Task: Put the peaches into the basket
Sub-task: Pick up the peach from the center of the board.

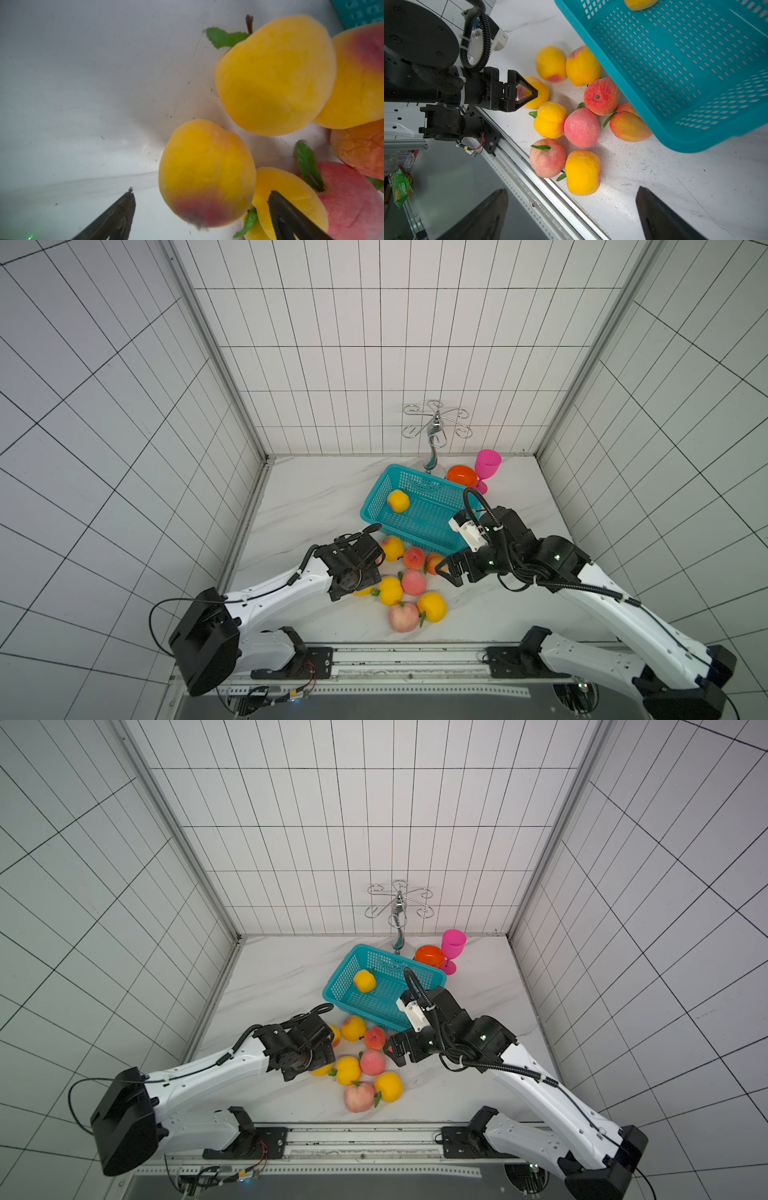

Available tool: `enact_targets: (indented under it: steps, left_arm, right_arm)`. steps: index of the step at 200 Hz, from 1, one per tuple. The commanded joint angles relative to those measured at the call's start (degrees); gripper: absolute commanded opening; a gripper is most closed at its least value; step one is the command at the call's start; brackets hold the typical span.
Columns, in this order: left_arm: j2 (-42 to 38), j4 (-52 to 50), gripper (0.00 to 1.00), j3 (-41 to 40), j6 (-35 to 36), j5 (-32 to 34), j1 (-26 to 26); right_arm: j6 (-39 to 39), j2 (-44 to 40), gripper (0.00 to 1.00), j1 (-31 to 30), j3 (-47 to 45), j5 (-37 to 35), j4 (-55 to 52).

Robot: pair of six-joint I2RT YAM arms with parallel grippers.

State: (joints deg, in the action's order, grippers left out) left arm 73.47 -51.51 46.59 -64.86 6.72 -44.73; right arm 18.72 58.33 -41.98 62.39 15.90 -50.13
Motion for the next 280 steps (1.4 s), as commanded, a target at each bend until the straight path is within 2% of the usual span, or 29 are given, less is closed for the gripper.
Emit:
enact_targets:
  steps: [1,36,105,163,216,280]
  left_arm:
    - [0.8,4.1,0.98,-0.2,1.1,-1.5,2.6]
    - [0.9,5.0,0.97,-1.1,2.9,-2.4,4.8]
    - [3.2,7.7,0.96,-2.6,2.7,-4.9,4.7]
    - [6.7,8.6,0.85,-1.7,3.7,-5.3,4.4]
    - [5.5,5.7,0.7,-1.0,3.9,-4.2,4.0]
    - [2.5,-1.1,0.69,3.0,3.7,0.3,2.0]
  right_arm:
    - [-1.6,0.9,0.99,1.3,0.3,1.7,-0.9]
    - [-1.9,2.9,0.99,2.6,1.2,2.7,-0.4]
    - [-2.3,3.8,0.99,4.3,1.1,3.6,-0.3]
    - [-2.2,2.6,0.99,5.5,0.0,3.8,-0.2]
    - [-1.6,2.2,0.99,6.0,-0.7,3.8,0.6]
    - [-1.6,1.8,0.98,6.4,0.2,4.1,0.7]
